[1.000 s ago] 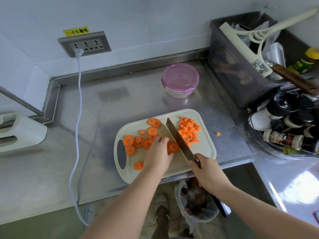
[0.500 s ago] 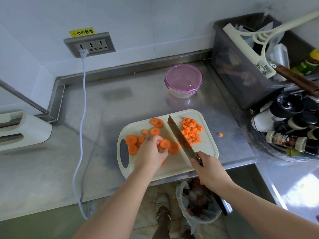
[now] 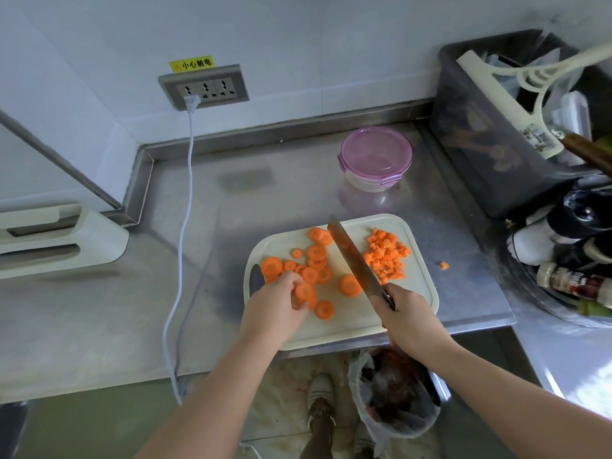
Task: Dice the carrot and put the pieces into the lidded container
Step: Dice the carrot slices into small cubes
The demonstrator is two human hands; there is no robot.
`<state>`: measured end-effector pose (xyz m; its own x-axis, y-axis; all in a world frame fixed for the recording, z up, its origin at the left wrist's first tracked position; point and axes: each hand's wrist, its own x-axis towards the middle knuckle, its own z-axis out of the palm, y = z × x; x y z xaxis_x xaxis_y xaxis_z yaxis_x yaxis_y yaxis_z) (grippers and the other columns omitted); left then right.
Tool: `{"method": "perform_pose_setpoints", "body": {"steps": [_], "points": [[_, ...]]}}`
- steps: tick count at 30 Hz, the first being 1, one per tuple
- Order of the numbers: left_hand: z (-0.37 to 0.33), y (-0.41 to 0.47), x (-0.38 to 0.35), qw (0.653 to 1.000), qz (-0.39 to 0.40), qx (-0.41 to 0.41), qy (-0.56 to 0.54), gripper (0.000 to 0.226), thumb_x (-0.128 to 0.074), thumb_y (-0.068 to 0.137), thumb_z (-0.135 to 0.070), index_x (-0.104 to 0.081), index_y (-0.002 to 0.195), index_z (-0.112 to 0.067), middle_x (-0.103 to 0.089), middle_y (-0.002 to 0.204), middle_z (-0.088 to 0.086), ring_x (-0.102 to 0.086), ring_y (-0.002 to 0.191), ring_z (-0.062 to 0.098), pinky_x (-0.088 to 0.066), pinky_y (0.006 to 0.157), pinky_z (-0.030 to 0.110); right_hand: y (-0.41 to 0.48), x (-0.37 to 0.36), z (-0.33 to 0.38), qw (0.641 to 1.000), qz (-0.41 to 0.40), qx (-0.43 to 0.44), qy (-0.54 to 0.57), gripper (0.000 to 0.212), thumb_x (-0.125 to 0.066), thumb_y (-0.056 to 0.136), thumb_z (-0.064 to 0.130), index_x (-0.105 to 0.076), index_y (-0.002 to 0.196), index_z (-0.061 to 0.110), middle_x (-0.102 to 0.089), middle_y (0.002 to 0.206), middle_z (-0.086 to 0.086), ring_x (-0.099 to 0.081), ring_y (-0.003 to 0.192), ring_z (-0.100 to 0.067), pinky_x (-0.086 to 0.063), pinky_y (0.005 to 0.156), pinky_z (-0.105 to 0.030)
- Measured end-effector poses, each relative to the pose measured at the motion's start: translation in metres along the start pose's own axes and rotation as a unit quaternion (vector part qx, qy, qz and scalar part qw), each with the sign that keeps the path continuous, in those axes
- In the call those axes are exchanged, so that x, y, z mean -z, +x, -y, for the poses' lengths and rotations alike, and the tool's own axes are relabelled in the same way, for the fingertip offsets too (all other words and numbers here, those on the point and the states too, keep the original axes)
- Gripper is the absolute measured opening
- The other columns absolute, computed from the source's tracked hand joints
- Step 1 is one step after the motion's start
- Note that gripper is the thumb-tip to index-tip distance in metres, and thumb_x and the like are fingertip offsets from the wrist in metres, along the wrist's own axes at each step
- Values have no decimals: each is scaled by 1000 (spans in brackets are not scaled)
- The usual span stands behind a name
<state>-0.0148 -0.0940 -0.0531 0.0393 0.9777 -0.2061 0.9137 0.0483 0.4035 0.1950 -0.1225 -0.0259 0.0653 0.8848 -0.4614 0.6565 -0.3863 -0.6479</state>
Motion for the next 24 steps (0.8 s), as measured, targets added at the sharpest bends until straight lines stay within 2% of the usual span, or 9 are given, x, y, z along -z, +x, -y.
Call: {"method": "perform_pose_setpoints", "body": {"steps": [2, 4, 6, 9, 12, 14, 17, 21, 24], "points": [[4, 2, 1, 997, -8, 42, -67, 29, -63, 85, -33, -55, 113, -29, -60, 96, -16, -62, 92, 11, -49, 74, 29, 0, 2, 0, 1000, -3, 4, 0, 28, -45, 98, 29, -48, 72, 19, -59, 69, -7, -47, 55, -16, -38, 51, -26], [13, 6, 3, 994, -36, 67, -82, 32, -66, 83, -30, -57, 113, -27, -63, 105, -12, -62, 94, 16, -51, 79, 35, 0, 3, 0, 1000, -4, 4, -1, 28, -45, 99, 29, -46, 71, 23, -58, 67, -5, -47, 53, -16, -38, 50, -25], [20, 8, 6, 996, -34, 68, -39, 33, -67, 80, -28, -57, 111, -26, -59, 110, -6, -60, 97, 21, -51, 81, 40, 0, 4, -1, 1000, -4, 2, -5, 26, -45, 99, 30, -48, 73, 24, -59, 68, -6, -49, 54, -17, -42, 53, -30], [23, 9, 8, 998, 0, 59, 36, 38, -67, 77, -30, -56, 113, -28, -50, 116, -4, -54, 107, 23, -48, 84, 38, 1, 3, -1, 1000, -4, -3, -12, 26, -45, 99, 30, -53, 78, 17, -62, 74, -9, -53, 59, -19, -47, 60, -37], [26, 15, 11, 992, -41, 101, -60, 45, -66, 77, -24, -54, 121, -30, -48, 118, -1, -53, 111, 24, -48, 86, 38, 2, 2, -2, 1000, -4, -2, -20, 27, -44, 99, 30, -53, 79, 14, -63, 75, -10, -52, 60, -19, -44, 58, -34], [33, 26, 13, 982, -70, 127, -117, 49, -64, 82, -21, -51, 129, -24, -48, 123, 3, -54, 111, 25, -47, 88, 37, 2, 2, -2, 1000, -5, 0, -23, 27, -45, 99, 29, -53, 79, 13, -63, 76, -11, -51, 60, -18, -42, 56, -31], [39, 41, 14, 988, -31, 116, -102, 51, -64, 86, -26, -48, 135, -19, -51, 127, 4, -57, 109, 22, -47, 89, 35, 2, 2, -1, 1000, -2, 1, -23, 26, -45, 99, 28, -50, 76, 15, -63, 75, -11, -51, 58, -17, -40, 53, -26], [35, 54, 13, 993, 15, 101, -60, 49, -68, 84, -29, -53, 130, -20, -52, 126, 4, -57, 110, 23, -47, 92, 39, 2, 2, 0, 1000, 0, 2, -25, 24, -45, 99, 29, -52, 78, 17, -63, 75, -11, -52, 58, -17, -43, 53, -27], [33, 62, 15, 990, 25, 111, -86, 41, -73, 80, -24, -60, 118, -21, -54, 118, 4, -58, 102, 21, -49, 88, 36, 3, 3, 1, 1000, 7, 3, -22, 24, -45, 99, 28, -50, 77, 20, -61, 73, -8, -51, 56, -15, -41, 50, -22]]}}
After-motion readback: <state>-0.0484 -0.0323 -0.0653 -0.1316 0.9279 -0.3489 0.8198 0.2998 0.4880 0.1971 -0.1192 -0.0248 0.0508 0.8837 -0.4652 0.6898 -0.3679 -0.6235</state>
